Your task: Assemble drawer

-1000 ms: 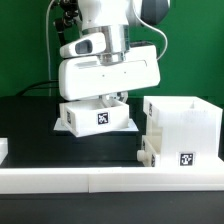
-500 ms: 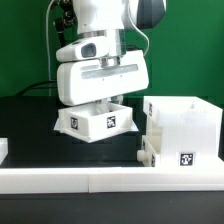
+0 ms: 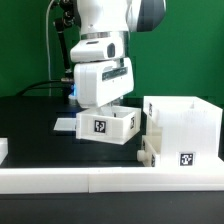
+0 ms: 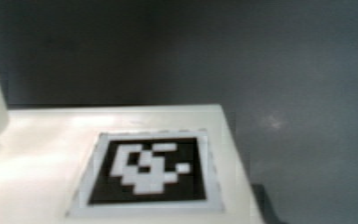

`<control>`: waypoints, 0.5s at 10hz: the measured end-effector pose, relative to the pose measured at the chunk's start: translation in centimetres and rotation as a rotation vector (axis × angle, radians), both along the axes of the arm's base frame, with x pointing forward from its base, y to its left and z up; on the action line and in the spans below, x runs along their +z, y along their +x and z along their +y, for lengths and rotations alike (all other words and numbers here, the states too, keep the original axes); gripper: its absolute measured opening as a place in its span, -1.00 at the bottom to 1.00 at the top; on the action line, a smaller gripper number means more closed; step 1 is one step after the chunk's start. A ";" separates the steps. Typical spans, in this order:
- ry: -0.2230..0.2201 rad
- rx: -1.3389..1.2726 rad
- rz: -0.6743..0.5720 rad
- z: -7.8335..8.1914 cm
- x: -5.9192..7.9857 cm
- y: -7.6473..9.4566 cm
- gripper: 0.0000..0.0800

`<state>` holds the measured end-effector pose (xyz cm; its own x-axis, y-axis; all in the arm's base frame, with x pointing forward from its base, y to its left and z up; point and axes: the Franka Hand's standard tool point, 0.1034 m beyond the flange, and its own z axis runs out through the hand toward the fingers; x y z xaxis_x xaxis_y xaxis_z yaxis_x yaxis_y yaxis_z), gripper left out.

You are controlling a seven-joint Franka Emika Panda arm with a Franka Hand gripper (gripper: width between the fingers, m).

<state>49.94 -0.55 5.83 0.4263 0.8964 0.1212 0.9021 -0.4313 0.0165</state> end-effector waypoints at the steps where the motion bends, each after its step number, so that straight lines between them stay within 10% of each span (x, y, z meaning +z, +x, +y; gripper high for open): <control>1: -0.010 0.085 -0.008 -0.1 0.0 0.0 -0.90; 5: -0.050 0.383 -0.039 -0.8 -0.1 1.1 -0.90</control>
Offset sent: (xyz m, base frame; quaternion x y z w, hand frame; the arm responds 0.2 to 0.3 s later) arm 0.0160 -0.0052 0.0016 -0.0035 -0.0111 -0.1883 0.9820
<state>51.02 -1.32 5.72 0.0559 0.9950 0.0825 0.9958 -0.0615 0.0671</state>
